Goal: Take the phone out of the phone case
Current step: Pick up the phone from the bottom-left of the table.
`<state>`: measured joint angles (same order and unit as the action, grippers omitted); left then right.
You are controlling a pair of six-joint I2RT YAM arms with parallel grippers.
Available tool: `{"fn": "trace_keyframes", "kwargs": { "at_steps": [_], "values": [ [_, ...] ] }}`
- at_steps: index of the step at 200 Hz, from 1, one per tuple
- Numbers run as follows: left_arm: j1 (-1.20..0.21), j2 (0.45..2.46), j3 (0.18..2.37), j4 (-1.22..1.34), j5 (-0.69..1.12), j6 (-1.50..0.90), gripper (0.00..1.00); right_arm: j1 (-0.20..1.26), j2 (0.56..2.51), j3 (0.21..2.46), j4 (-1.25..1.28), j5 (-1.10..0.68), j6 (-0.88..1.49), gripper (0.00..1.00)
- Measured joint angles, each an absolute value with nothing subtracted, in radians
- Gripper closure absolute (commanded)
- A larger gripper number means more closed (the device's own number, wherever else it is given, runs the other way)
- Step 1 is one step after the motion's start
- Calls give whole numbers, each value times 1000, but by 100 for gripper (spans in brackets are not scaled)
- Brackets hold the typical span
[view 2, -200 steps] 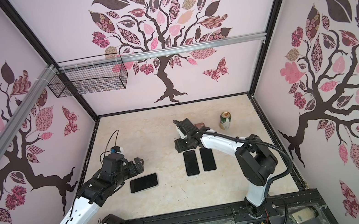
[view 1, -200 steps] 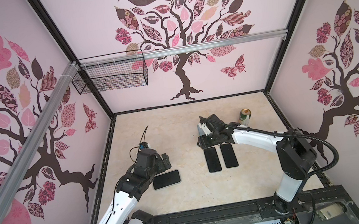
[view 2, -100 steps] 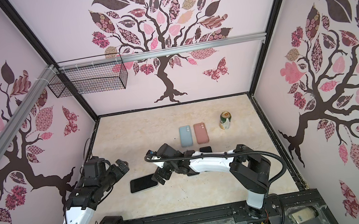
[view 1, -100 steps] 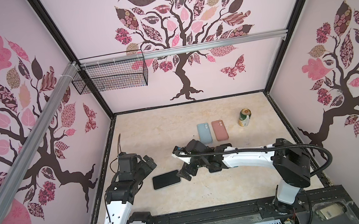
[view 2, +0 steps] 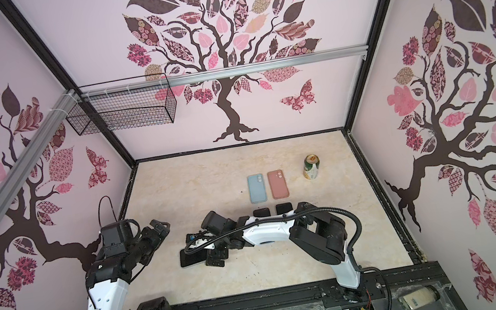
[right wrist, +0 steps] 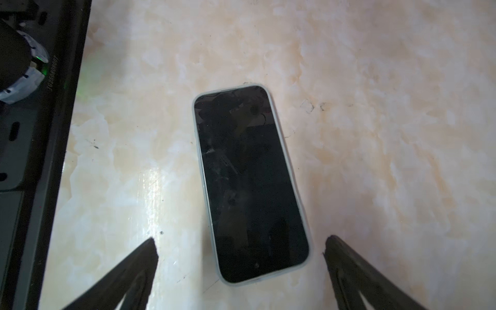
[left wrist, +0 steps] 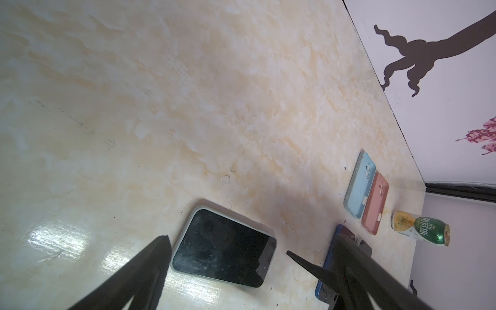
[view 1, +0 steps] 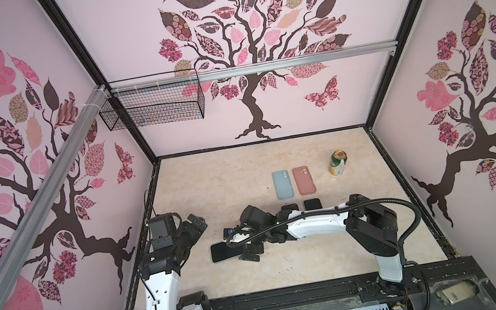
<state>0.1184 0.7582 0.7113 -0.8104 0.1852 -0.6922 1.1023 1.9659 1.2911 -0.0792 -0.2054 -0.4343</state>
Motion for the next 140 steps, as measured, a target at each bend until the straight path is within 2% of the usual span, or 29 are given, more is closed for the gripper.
{"fn": "trace_keyframes", "kwargs": {
  "at_steps": [140],
  "values": [
    [193, 813, 712, -809, 216, -661, 4, 1076, 2138, 1471, -200, -206, -547, 0]
  ]
}}
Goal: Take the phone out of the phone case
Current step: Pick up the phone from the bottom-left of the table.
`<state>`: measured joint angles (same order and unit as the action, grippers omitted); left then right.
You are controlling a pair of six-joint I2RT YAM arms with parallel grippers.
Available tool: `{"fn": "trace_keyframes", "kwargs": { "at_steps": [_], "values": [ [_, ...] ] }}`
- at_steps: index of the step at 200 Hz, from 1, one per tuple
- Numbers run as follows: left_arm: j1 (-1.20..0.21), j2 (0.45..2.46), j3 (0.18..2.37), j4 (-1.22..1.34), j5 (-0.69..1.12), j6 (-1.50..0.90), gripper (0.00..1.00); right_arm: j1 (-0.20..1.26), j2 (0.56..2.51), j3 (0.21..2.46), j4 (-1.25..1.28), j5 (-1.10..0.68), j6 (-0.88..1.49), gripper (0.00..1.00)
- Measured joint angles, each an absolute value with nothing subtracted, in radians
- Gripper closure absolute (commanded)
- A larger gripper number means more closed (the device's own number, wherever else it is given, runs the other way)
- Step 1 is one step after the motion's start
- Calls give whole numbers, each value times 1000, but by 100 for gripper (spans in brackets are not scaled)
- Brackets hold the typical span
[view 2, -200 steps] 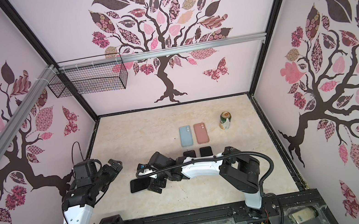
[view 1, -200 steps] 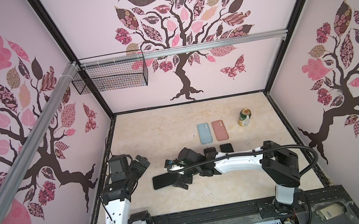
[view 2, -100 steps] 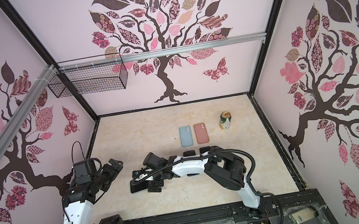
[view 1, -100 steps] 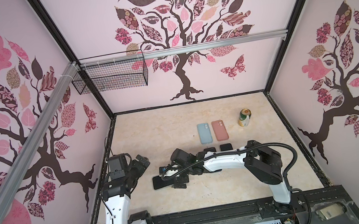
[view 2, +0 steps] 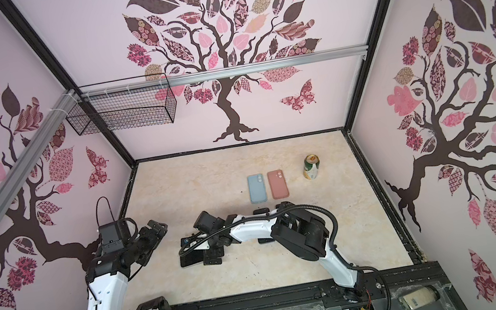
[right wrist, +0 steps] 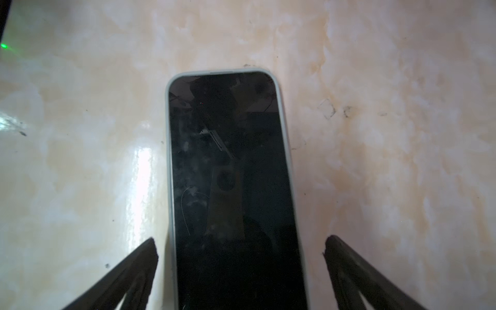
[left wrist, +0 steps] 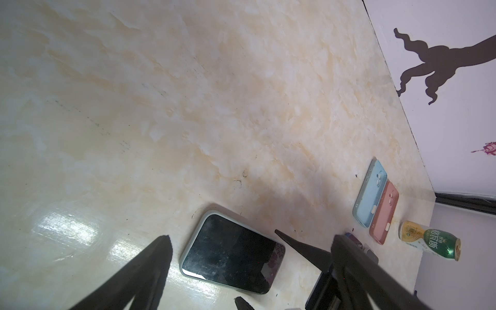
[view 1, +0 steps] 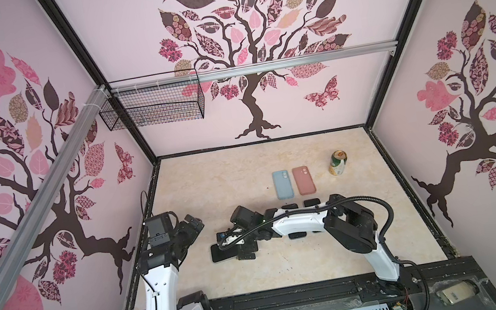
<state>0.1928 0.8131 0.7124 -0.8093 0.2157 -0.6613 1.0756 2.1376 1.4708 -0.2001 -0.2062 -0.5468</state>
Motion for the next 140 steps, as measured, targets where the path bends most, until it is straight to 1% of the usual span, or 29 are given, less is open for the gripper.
{"fn": "trace_keyframes", "kwargs": {
  "at_steps": [75, 140],
  "values": [
    [203, 829, 712, -809, 249, -646, 4, 1050, 2173, 1515, -275, -266, -558, 1],
    [203, 829, 712, -805, 271, -636, 4, 1057, 2187, 1533, -287, -279, -565, 9]
  ]
}}
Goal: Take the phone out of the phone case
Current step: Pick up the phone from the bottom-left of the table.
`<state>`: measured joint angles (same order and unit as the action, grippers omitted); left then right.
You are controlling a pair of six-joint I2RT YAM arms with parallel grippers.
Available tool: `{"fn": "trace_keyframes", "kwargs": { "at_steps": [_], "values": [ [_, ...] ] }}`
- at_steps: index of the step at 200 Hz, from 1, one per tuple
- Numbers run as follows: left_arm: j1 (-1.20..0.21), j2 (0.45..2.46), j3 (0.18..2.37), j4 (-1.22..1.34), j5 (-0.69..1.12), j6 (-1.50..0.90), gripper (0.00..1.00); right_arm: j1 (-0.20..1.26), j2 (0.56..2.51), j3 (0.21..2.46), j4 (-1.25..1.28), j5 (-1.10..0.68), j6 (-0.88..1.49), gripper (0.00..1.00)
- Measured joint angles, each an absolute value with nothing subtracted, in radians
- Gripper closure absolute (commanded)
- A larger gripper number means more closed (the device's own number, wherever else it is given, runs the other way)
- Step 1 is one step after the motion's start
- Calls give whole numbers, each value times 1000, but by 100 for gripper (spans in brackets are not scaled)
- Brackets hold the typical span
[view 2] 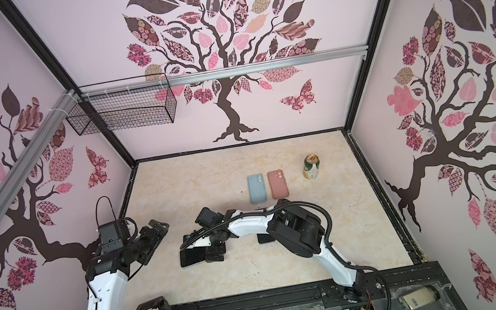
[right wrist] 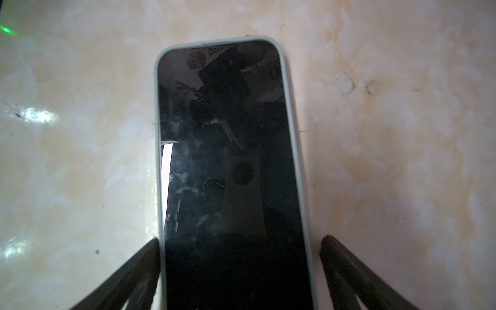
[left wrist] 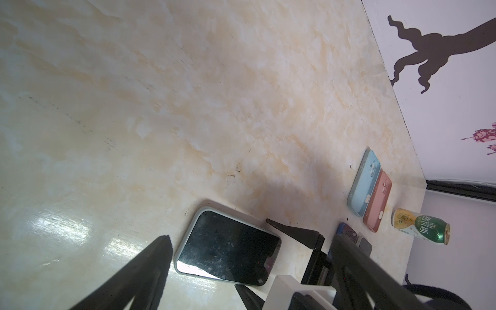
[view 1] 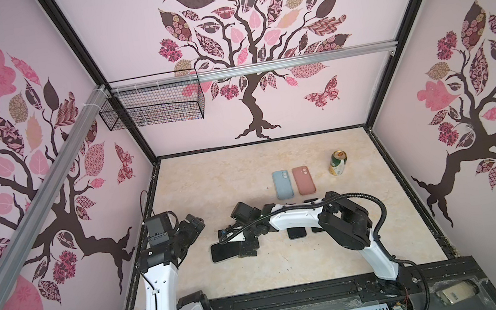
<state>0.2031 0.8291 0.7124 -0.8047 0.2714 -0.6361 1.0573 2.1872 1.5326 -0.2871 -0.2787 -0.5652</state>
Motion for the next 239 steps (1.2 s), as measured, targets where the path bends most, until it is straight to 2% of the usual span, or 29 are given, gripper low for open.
{"fn": "trace_keyframes", "kwargs": {
  "at_steps": [110, 167, 202, 239],
  "values": [
    [203, 827, 715, -807, 274, -619, 4, 1073, 2184, 1522, -270, -273, -570, 37],
    [203, 840, 786, -817, 266, -572, 4, 1079, 2113, 1431, -249, -219, -523, 67],
    [203, 851, 825, -818, 266, -539, 4, 1079, 1969, 1291, -226, -173, -467, 100],
    [203, 870, 873, -817, 278, -497, 4, 1064, 1802, 1169, -150, -152, -390, 100]
  ]
}}
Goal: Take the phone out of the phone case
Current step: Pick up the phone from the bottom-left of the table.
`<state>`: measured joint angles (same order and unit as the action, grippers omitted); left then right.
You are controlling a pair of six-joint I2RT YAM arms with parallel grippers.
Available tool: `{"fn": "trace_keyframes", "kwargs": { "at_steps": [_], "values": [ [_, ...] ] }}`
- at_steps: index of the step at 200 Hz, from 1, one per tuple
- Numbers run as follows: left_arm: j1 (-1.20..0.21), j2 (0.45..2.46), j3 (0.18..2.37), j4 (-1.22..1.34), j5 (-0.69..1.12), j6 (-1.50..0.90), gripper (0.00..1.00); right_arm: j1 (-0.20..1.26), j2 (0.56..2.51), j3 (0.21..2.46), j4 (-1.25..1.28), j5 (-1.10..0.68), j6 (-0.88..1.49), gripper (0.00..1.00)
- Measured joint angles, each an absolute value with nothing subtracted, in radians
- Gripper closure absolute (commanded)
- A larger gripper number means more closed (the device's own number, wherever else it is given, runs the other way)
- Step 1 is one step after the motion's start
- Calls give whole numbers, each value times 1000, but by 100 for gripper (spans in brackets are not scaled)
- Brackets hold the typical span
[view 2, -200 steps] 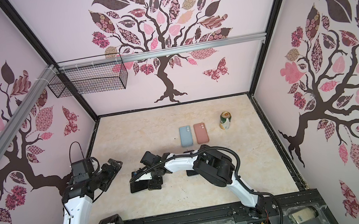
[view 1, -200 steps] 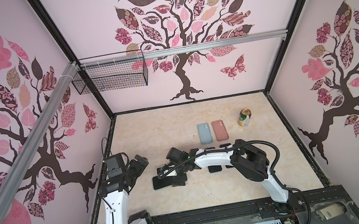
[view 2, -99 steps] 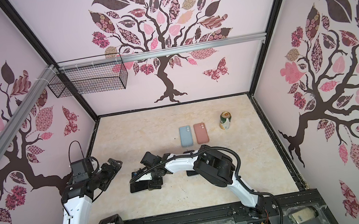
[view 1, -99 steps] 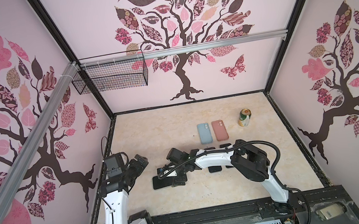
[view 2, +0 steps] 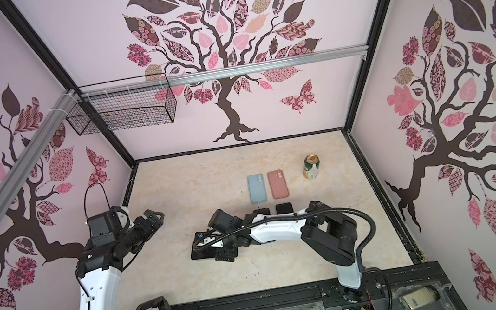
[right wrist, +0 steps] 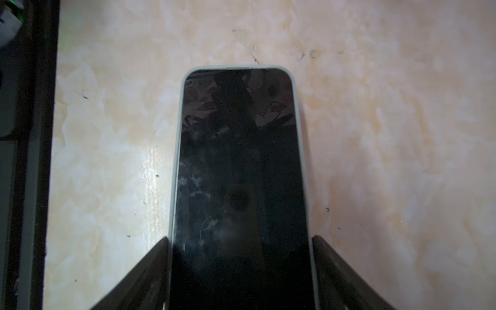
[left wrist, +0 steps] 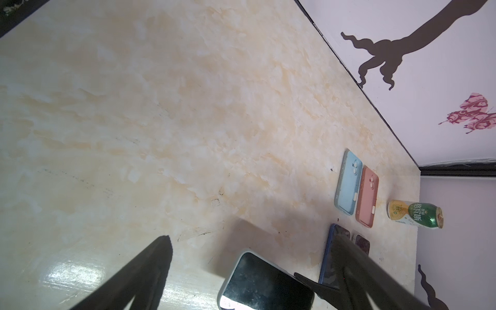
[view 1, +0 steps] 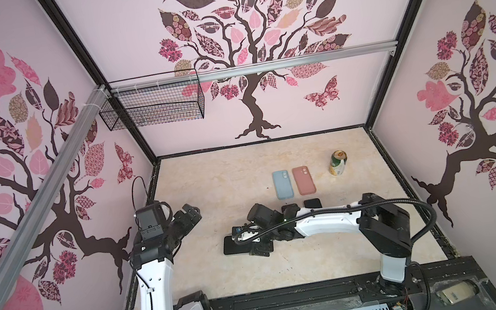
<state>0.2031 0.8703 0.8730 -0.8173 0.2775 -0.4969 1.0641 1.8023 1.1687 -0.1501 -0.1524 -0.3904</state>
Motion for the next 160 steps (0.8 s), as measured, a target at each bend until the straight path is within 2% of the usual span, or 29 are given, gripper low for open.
{"fn": "trace_keyframes", "kwargs": {
  "at_steps": [43, 77, 103, 133, 160],
  "values": [
    [192, 900, 881, -815, 344, -469, 5, 1042, 1608, 978, -9, -139, -355, 100],
    [98, 926, 883, -803, 400, -453, 3, 1016, 1473, 793, 146, -111, -345, 100],
    [46, 943, 883, -775, 494, -443, 2, 936, 1416, 709, 252, -131, -450, 100],
    [17, 944, 883, -708, 625, -435, 2, 844, 1362, 665, 264, -175, -610, 100],
    [-51, 943, 883, -667, 700, -416, 3, 784, 1315, 659, 266, -280, -727, 100]
  ]
}}
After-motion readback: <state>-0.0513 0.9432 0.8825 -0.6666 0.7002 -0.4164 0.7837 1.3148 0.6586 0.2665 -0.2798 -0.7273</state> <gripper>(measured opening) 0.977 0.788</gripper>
